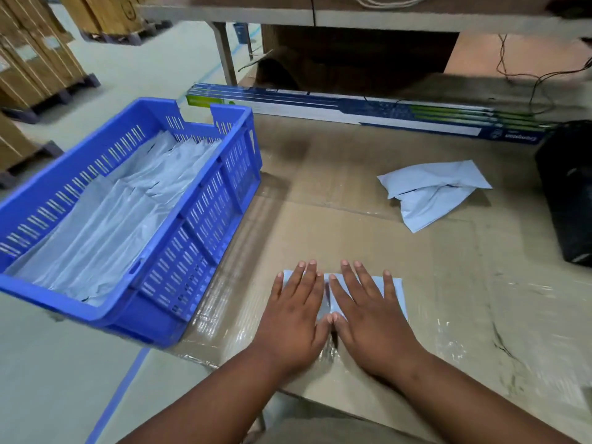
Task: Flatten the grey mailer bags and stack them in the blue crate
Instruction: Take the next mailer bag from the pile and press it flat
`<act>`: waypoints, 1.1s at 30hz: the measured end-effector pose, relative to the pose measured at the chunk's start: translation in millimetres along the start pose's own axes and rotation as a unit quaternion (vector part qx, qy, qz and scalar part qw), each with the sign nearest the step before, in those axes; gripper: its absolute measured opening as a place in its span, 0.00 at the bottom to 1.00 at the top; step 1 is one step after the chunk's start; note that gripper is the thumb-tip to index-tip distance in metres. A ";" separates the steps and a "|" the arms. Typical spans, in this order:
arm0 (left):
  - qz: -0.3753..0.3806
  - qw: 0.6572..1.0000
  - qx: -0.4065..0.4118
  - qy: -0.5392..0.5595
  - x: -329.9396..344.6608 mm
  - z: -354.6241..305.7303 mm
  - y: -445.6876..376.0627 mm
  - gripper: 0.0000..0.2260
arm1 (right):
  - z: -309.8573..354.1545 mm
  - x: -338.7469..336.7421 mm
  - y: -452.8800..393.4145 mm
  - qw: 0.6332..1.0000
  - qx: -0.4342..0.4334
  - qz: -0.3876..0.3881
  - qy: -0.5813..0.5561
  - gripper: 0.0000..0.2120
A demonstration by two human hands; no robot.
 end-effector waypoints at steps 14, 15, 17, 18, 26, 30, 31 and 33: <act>0.043 0.997 -0.015 -0.062 13.6 25.3 43.1 0.34 | 32.2 26.0 1.7 0.999 -0.041 0.016 -0.006 0.38; 0.043 0.997 -0.014 -0.062 12.9 24.5 43.0 0.34 | 32.4 26.2 2.4 0.999 -0.042 0.014 -0.010 0.38; 0.044 0.997 -0.013 -0.061 11.9 22.3 42.6 0.34 | 32.4 26.2 3.7 0.999 -0.045 0.010 -0.016 0.38; 0.047 0.997 -0.014 -0.063 12.7 22.1 42.7 0.34 | 31.7 26.0 3.8 0.999 -0.046 0.011 -0.019 0.38; 0.009 0.999 0.030 -0.032 -6.8 -14.1 26.1 0.34 | -12.2 0.5 26.9 0.998 -0.024 -0.052 -0.038 0.36; 0.019 0.995 0.095 0.006 13.5 -55.5 18.7 0.32 | -32.6 23.4 49.7 0.998 -0.031 -0.051 -0.022 0.36; 0.022 0.995 0.101 0.009 20.0 -59.3 18.8 0.32 | -33.1 28.0 51.9 0.998 -0.041 -0.050 -0.020 0.36; 0.020 0.994 0.104 0.012 28.7 -58.2 18.2 0.32 | -34.1 31.0 53.1 0.997 -0.047 -0.058 -0.018 0.36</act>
Point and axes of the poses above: each hand's wrist, its own y-axis away from the middle knuckle, its own x-axis out of the palm, z = x × y, the point moved 8 cm from there along -y, towards the middle knuckle, and after that the axes turned 9 degrees about -x, right-handed, at the moved point
